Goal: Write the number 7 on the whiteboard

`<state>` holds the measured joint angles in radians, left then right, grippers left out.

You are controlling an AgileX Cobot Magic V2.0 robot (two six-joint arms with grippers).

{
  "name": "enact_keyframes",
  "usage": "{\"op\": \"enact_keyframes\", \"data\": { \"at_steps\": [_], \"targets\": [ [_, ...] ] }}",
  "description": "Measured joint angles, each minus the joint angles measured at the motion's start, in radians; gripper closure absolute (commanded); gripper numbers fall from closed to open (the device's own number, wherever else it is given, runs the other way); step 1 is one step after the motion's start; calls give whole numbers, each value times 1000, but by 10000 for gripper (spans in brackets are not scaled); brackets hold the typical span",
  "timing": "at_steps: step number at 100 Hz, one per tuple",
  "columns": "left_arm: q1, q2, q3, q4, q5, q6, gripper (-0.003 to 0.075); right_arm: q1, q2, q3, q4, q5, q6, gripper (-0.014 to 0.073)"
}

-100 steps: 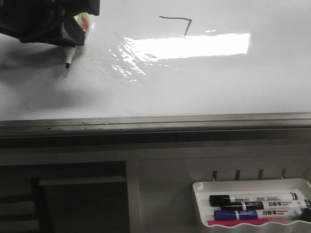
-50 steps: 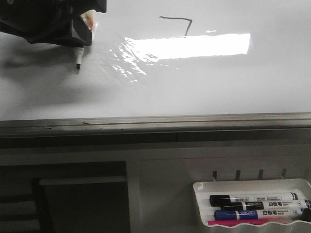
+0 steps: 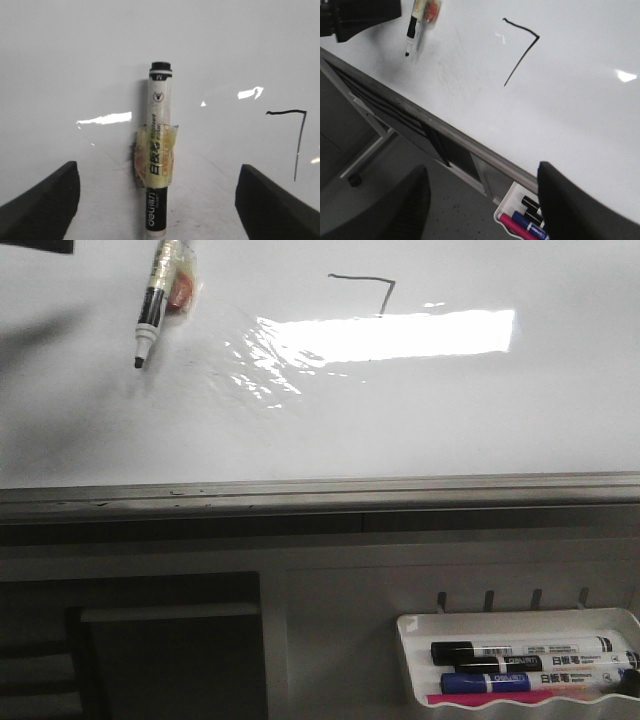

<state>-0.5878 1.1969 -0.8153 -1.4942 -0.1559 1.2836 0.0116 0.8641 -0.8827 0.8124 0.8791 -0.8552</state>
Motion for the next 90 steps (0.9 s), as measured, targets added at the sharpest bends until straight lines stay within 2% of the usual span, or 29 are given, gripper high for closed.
{"op": "enact_keyframes", "data": {
  "at_steps": [8,15,22,30,39,61,90],
  "targets": [
    [0,-90,34,16,4,26,166,0,-26,0,23,-47,2,272],
    [0,-175,57,44,12,35,244,0,-45,7,82,-111,2,377],
    [0,-242,73,74,15,39,363,0,-57,6,134,-172,4,506],
    [0,-316,87,102,23,39,543,0,-69,7,170,-230,4,653],
    [0,-400,113,117,25,41,740,0,-88,19,183,-278,4,657],
    [0,-577,217,134,44,45,741,0,-223,154,193,-400,-23,657],
    [0,-859,452,176,96,47,741,0,-590,458,201,-505,-91,657]
  ]
}}
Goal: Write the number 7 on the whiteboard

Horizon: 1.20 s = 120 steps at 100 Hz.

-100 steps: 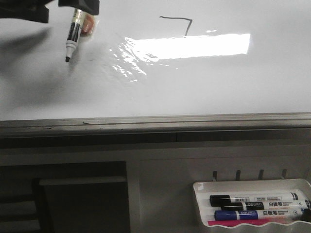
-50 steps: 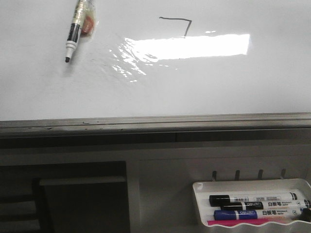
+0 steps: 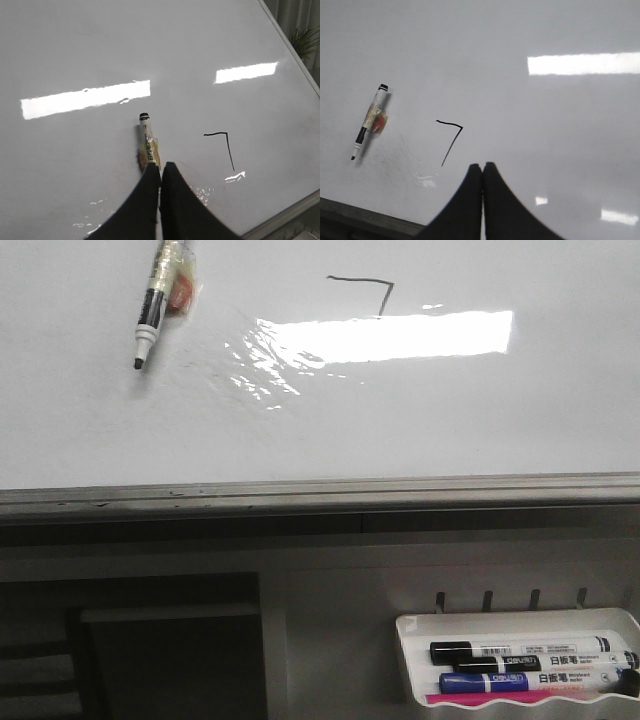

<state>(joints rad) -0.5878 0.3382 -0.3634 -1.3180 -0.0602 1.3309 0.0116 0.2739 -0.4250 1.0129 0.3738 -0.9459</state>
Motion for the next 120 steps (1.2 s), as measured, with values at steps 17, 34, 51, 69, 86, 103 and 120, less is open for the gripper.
{"op": "enact_keyframes", "data": {
  "at_steps": [17,34,51,69,86,103,120],
  "targets": [
    [0,-164,84,2,-20,0,741,0,-177,124,0,-45,-4,657],
    [0,-240,90,0,-59,0,741,0,-245,176,2,-56,-4,657],
    [0,-242,93,0,-70,0,741,0,-250,188,8,-65,-4,657],
    [0,-242,93,-2,-70,0,741,0,-250,188,8,-68,-9,657],
    [0,-242,93,-4,-70,0,741,0,-250,188,21,-68,-9,657],
    [0,-242,93,-4,-70,0,741,0,-250,188,23,-68,-9,657],
    [0,-242,93,-4,-70,0,741,0,-250,188,23,-68,-7,657]
  ]
}}
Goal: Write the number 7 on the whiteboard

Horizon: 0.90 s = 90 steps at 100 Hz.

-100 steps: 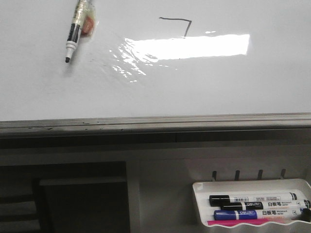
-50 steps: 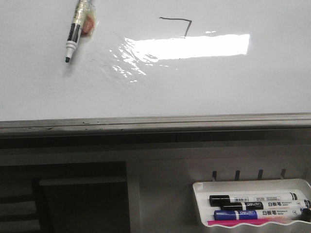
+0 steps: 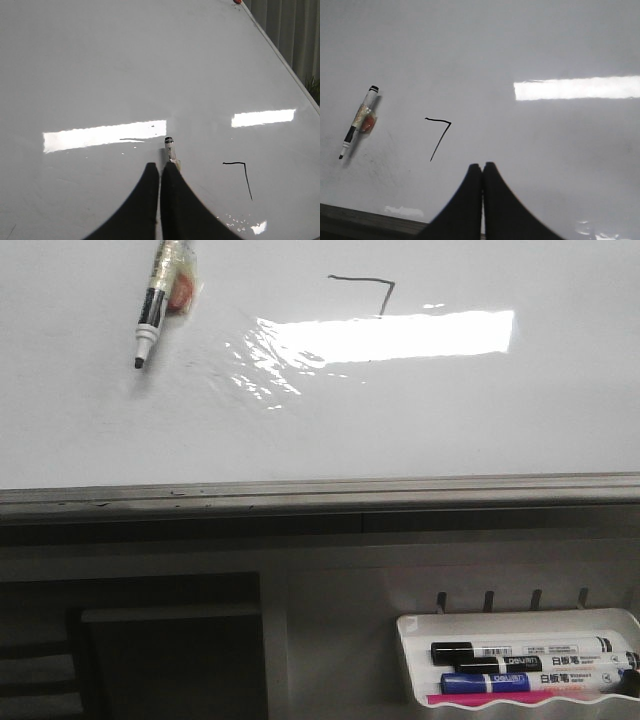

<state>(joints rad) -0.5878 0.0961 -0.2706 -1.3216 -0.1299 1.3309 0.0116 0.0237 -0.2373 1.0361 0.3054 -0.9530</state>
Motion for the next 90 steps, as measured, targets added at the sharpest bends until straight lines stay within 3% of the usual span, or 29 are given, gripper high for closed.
{"op": "enact_keyframes", "data": {
  "at_steps": [26,38,50,73,90],
  "targets": [
    [0,0,4,0,0,0,741,0,0,0,0,0,0,657],
    [5,0,14,125,0,-37,741,0,0,0,0,0,0,657],
    [66,16,35,386,-4,-301,741,0,0,0,0,0,-2,657],
    [308,44,108,1030,59,-981,741,0,0,0,0,0,-2,657],
    [412,15,159,1248,78,-1209,741,0,0,0,0,0,-2,657]
  ]
}}
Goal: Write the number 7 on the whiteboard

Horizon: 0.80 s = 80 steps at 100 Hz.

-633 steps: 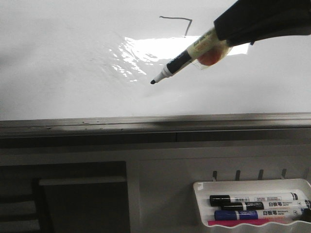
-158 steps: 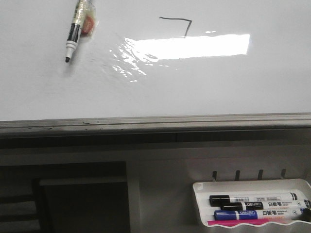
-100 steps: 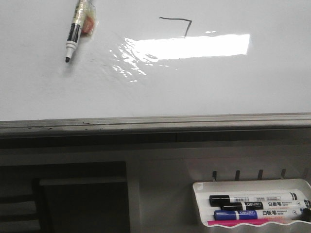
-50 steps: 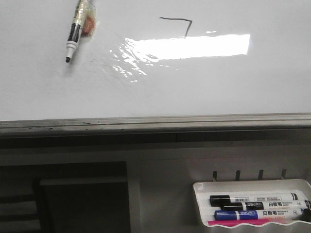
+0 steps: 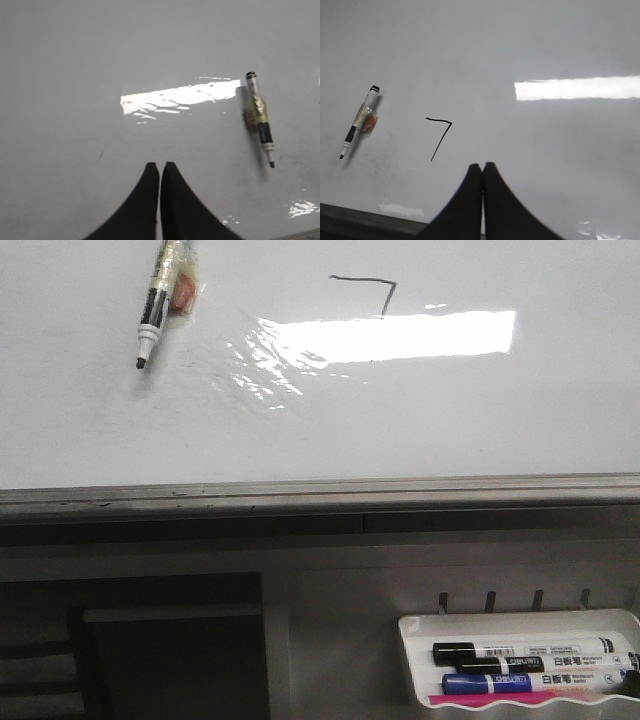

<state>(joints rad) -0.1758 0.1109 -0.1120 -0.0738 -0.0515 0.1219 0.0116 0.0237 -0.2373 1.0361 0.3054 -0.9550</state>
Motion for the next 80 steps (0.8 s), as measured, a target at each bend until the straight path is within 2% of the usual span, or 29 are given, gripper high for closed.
{"op": "enact_keyframes", "data": {
  "at_steps": [31,80],
  "targets": [
    [144,-109,112,37,51,-40,741,0,0,0,0,2,2,657],
    [184,-115,112,39,88,-42,741,0,0,0,0,4,0,657]
  ]
}}
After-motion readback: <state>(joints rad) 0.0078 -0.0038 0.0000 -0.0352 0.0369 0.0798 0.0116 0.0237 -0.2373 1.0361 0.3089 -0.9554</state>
